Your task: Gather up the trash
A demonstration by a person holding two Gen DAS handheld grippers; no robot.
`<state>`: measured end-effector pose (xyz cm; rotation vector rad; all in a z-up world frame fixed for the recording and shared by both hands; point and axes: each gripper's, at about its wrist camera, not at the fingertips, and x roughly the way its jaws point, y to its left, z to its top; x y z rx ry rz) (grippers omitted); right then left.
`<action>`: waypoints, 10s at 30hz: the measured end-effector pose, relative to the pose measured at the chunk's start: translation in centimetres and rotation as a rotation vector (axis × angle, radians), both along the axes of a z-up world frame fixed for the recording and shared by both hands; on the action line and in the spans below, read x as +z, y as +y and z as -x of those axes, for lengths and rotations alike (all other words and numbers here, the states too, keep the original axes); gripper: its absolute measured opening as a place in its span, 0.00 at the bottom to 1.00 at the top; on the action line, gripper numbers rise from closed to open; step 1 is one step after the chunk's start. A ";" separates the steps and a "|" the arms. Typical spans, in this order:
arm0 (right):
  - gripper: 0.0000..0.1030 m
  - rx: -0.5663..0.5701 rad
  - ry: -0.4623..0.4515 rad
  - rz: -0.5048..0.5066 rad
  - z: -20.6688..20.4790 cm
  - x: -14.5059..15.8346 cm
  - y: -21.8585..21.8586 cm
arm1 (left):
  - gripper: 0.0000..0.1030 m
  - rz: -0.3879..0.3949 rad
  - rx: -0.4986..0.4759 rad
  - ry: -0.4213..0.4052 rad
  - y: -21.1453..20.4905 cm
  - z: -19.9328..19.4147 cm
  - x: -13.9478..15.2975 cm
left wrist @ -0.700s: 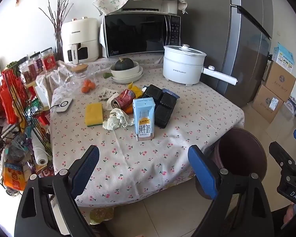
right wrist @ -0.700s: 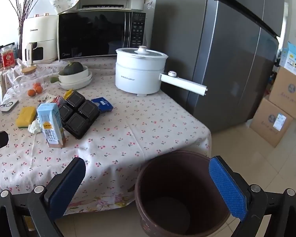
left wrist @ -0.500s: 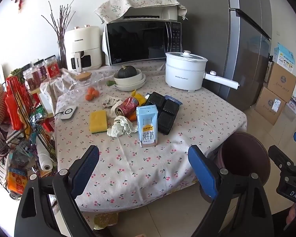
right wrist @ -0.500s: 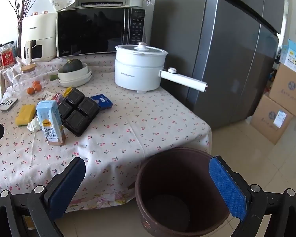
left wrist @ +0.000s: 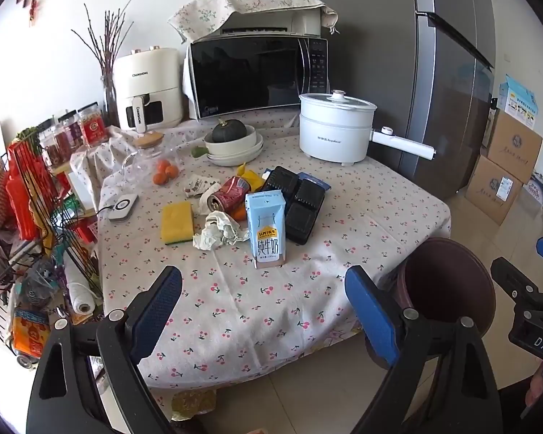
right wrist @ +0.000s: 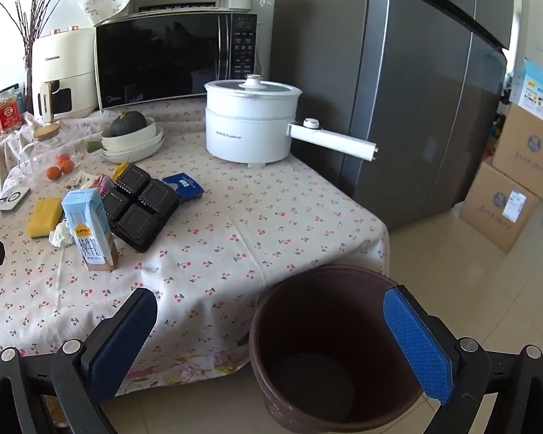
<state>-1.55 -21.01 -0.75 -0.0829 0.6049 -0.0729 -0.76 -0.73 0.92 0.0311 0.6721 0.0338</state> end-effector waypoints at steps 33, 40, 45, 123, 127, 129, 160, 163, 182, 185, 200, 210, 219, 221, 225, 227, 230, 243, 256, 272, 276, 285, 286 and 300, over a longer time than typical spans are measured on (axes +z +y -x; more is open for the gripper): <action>1.00 -0.011 0.002 -0.027 0.1 -0.2 -0.4 | 0.90 0.001 -0.002 0.002 0.1 0.1 -0.1; 1.00 -0.013 0.000 -0.026 0.0 -0.2 -0.5 | 0.90 0.001 -0.002 0.002 0.2 0.1 -0.1; 1.00 -0.013 -0.001 -0.025 0.1 -0.2 -0.6 | 0.90 0.001 -0.002 0.000 0.2 0.1 -0.1; 1.00 0.058 0.309 -0.315 -19.5 -4.4 2.9 | 0.50 0.122 0.104 0.139 8.8 -14.6 -3.1; 1.00 0.083 0.341 -0.267 -20.8 -7.2 7.8 | 0.50 0.106 0.137 0.133 12.2 -13.2 -2.6; 1.00 0.097 0.365 -0.243 -21.5 -8.7 10.1 | 0.50 0.121 0.154 0.133 14.0 -12.6 -2.5; 0.55 0.073 0.455 -0.672 -28.2 -14.5 9.9 | 0.50 0.259 0.184 0.151 18.5 -11.6 -1.9; 0.51 0.097 0.462 -0.658 -28.3 -14.2 10.0 | 0.50 0.243 0.185 0.158 18.3 -11.7 -2.1; 0.49 0.156 0.437 -0.527 -21.4 -7.8 4.7 | 0.50 0.245 0.106 0.196 14.9 -12.2 -2.8; 0.49 0.144 0.467 -0.530 -20.2 -8.1 2.6 | 0.50 0.257 0.065 0.218 12.6 -12.5 -3.1; 0.49 -0.026 0.422 -0.472 -12.7 -5.8 -12.6 | 0.50 0.316 -0.292 0.294 -9.2 -14.0 -5.9; 0.49 -0.216 0.465 -0.491 -8.7 -7.9 -23.1 | 0.50 0.257 -0.491 0.326 -19.6 -13.5 -10.1; 0.50 -0.202 0.492 -0.470 -9.0 -8.5 -24.0 | 0.84 0.186 -0.441 0.305 -18.7 -13.7 -10.4; 0.50 -0.192 0.496 -0.462 -9.1 -8.7 -23.8 | 0.84 0.215 -0.422 0.313 -17.4 -13.9 -10.2; 0.50 -0.179 0.519 -0.444 -9.8 -9.1 -22.6 | 0.84 0.237 -0.388 0.325 -15.1 -13.9 -9.7; 0.50 -0.172 0.538 -0.429 -10.0 -9.3 -22.1 | 0.84 0.233 -0.372 0.323 -14.0 -13.8 -9.3; 0.53 -0.166 0.566 -0.419 -10.5 -9.7 -21.3 | 0.84 0.214 -0.353 0.317 -12.4 -13.4 -8.8; 0.77 -0.119 0.561 -0.424 -12.2 -9.4 -17.0 | 0.84 0.172 -0.237 0.308 -5.3 -13.0 -7.4; 0.81 -0.030 0.537 -0.417 -16.1 -8.3 -9.6 | 0.84 0.171 -0.011 0.318 5.3 -13.8 -6.9; 0.82 0.070 0.556 -0.346 -20.3 -9.3 -1.3 | 0.82 0.400 0.236 0.427 12.1 -22.1 -12.0; 0.82 0.076 0.566 -0.344 -21.1 -9.9 -0.4 | 0.82 0.403 0.264 0.413 11.1 -24.4 -13.2; 0.82 0.088 0.584 -0.324 -21.6 -10.7 0.3 | 0.73 0.379 0.375 0.416 12.0 -26.6 -15.7; 0.82 0.087 0.583 -0.316 -21.6 -10.7 0.3 | 0.66 0.376 0.378 0.422 12.1 -26.6 -15.9; 0.82 0.087 0.578 -0.284 -21.4 -10.9 1.3 | 0.32 0.450 0.276 0.463 14.1 -22.2 -13.0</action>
